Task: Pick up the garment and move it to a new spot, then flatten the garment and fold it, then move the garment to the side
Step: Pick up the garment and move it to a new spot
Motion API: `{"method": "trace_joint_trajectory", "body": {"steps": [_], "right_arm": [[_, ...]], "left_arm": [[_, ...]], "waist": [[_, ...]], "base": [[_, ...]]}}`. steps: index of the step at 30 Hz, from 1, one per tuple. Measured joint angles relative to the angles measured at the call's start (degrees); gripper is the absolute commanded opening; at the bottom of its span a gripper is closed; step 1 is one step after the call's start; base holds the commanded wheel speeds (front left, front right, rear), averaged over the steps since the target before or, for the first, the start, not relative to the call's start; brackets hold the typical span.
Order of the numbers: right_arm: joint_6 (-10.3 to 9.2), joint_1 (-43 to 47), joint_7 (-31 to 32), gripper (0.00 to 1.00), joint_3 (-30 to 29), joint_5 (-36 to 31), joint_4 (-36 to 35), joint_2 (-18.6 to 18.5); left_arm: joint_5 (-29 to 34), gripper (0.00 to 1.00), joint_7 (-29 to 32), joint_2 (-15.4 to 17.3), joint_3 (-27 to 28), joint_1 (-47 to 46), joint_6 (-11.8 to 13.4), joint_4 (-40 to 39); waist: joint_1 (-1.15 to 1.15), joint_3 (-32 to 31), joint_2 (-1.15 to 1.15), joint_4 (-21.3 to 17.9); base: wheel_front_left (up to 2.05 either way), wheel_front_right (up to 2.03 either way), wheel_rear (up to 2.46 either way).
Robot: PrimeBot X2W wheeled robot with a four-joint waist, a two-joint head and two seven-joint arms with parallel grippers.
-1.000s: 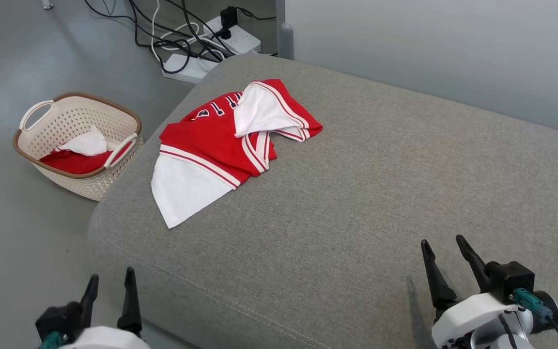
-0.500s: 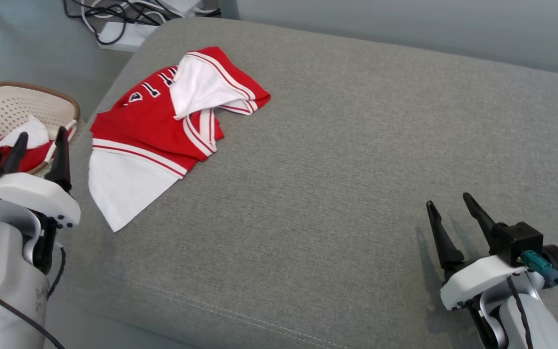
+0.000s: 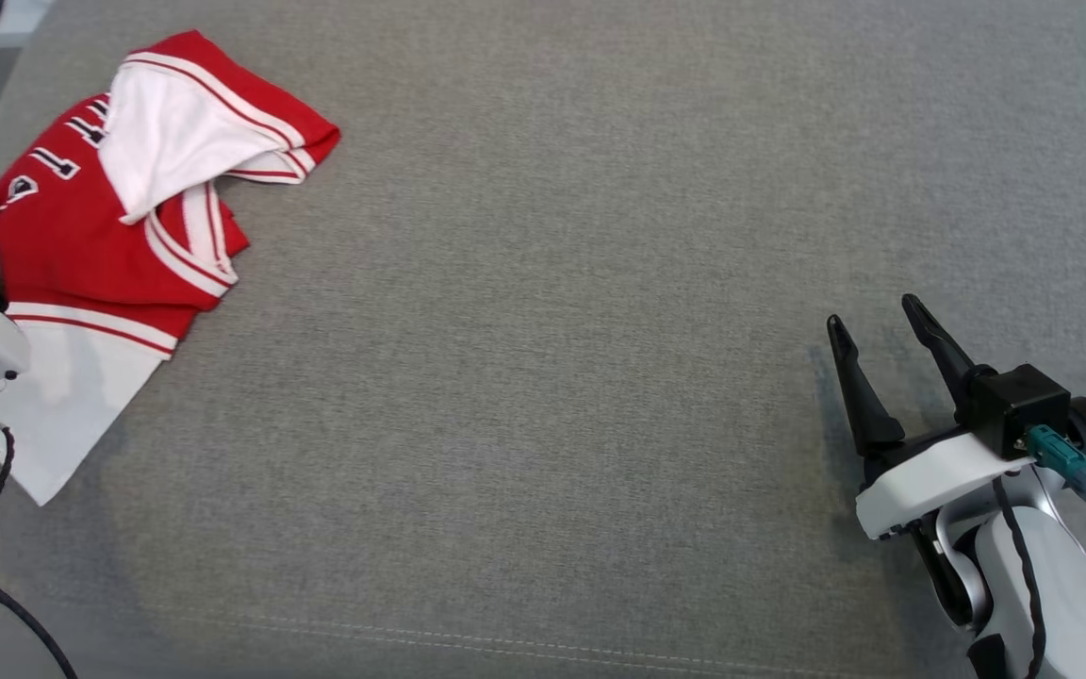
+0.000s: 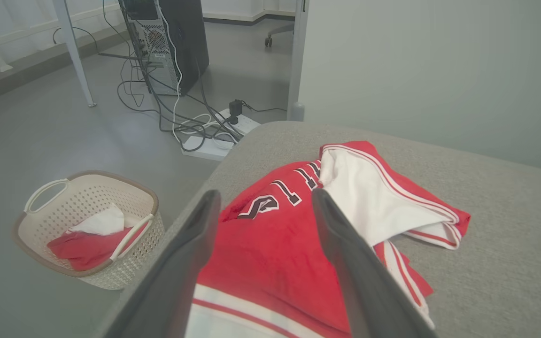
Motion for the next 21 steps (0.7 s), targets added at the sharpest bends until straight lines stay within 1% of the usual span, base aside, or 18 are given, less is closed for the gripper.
{"method": "trace_joint_trajectory", "body": {"steps": [3,10,14,15,19,20,21], "right_arm": [[0.00,0.0,0.0,1.00,-0.1,0.0,-0.6,-0.2],[0.00,-1.0,0.0,1.00,-0.2,0.0,-2.2,-0.4],[0.00,-1.8,0.0,1.00,-0.3,0.0,-3.4,-0.5],[0.00,-2.0,0.0,1.00,-0.3,0.0,-3.4,-0.5],[0.00,-2.4,0.0,1.00,-0.6,0.0,-3.5,-0.5],[0.00,-2.4,0.0,1.00,-0.6,0.0,-3.5,-0.5],[0.00,-2.4,0.0,1.00,-0.6,0.0,-3.5,-0.5]], "left_arm": [[-0.6,1.00,0.0,0.9,0.1,-0.3,0.0,1.8],[-2.1,1.00,0.0,0.9,1.3,-0.5,0.3,6.1],[-3.1,1.00,0.5,1.0,2.0,-1.6,2.5,8.1],[-3.2,1.00,0.8,1.1,2.0,-1.6,2.7,8.5],[-3.2,1.00,1.0,1.4,2.0,-2.5,4.6,9.7],[-3.2,0.61,1.3,1.5,1.9,-3.0,5.0,9.7],[-3.2,0.19,1.8,1.7,1.7,-3.4,5.0,9.9]], "waist": [[0.00,1.7,0.00,-2.1],[0.00,5.3,0.00,-5.7],[0.00,7.2,0.00,-7.2],[0.00,7.6,0.00,-7.5],[0.00,8.8,0.00,-8.4],[0.00,8.9,0.00,-8.6],[0.00,8.9,0.00,-8.7]], "base": [[0.00,0.00,0.00],[0.00,0.00,0.00],[0.00,0.00,0.00],[0.00,0.00,0.00],[0.00,0.00,0.00],[0.00,0.00,0.00],[0.00,0.00,0.00]]}}
